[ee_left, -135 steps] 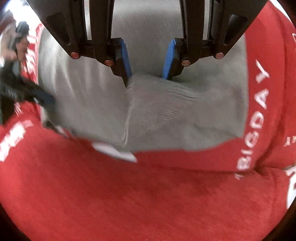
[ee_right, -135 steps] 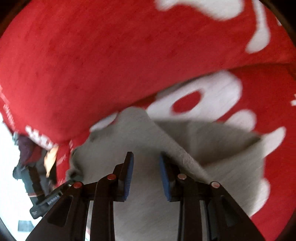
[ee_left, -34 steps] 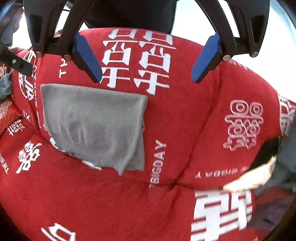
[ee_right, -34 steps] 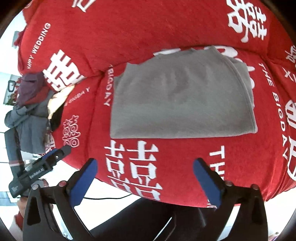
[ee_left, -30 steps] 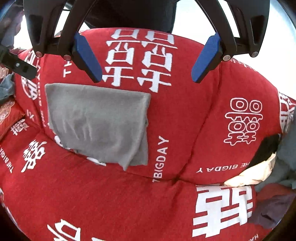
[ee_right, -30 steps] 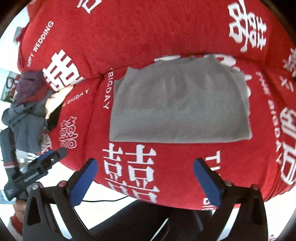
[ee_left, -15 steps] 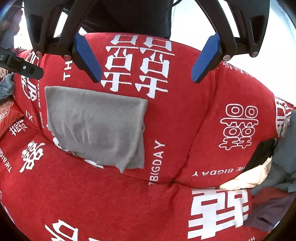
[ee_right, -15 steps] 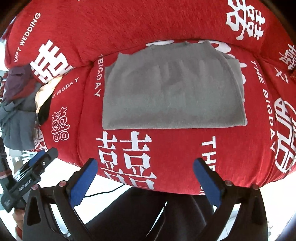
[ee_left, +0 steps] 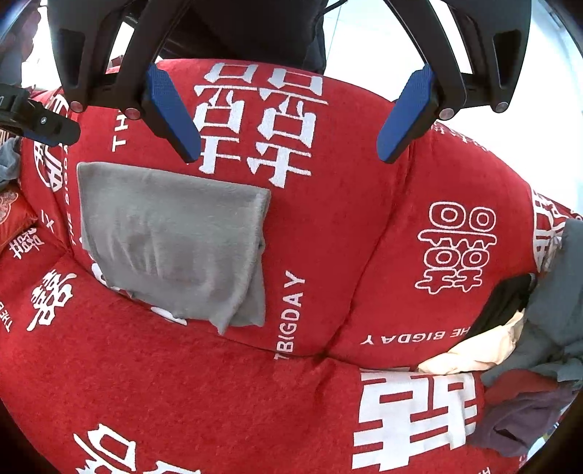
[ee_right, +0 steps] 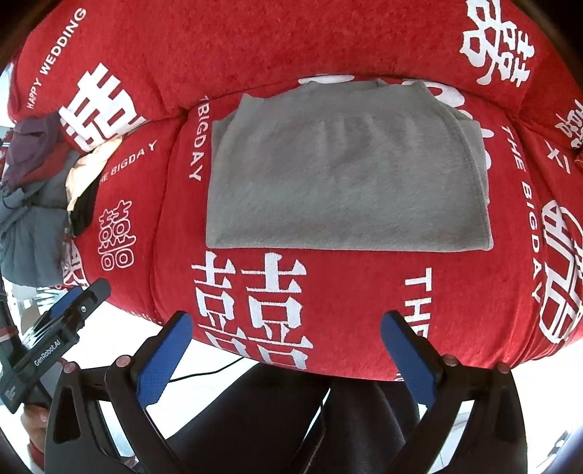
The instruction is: Fold small clothes
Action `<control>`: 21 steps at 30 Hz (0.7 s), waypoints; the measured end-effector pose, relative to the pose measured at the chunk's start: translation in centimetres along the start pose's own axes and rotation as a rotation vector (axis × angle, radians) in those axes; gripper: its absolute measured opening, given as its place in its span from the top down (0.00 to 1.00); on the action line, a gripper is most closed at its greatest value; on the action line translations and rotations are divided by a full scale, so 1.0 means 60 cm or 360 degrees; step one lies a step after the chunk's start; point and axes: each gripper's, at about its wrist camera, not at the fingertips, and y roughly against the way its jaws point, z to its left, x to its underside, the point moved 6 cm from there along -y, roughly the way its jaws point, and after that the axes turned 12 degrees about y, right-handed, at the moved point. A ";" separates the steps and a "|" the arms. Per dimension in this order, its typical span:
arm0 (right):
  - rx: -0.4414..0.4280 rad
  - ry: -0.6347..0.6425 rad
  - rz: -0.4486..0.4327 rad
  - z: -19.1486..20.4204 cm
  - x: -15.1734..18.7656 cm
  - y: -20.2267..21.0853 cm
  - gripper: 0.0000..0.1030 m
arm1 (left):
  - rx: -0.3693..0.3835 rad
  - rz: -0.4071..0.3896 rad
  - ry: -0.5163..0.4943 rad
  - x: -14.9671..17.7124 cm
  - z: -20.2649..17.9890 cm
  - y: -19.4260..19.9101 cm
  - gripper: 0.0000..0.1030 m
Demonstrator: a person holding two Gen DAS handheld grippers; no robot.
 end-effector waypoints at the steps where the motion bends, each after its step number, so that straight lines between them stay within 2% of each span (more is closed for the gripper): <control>1: 0.0001 0.0001 0.0005 0.001 0.000 -0.002 0.00 | -0.0006 -0.0001 0.0003 0.000 0.002 -0.002 0.06; 21: 0.0003 -0.0042 0.0117 -0.009 0.021 -0.061 0.00 | -0.0085 0.0075 0.0031 0.014 0.027 -0.067 0.06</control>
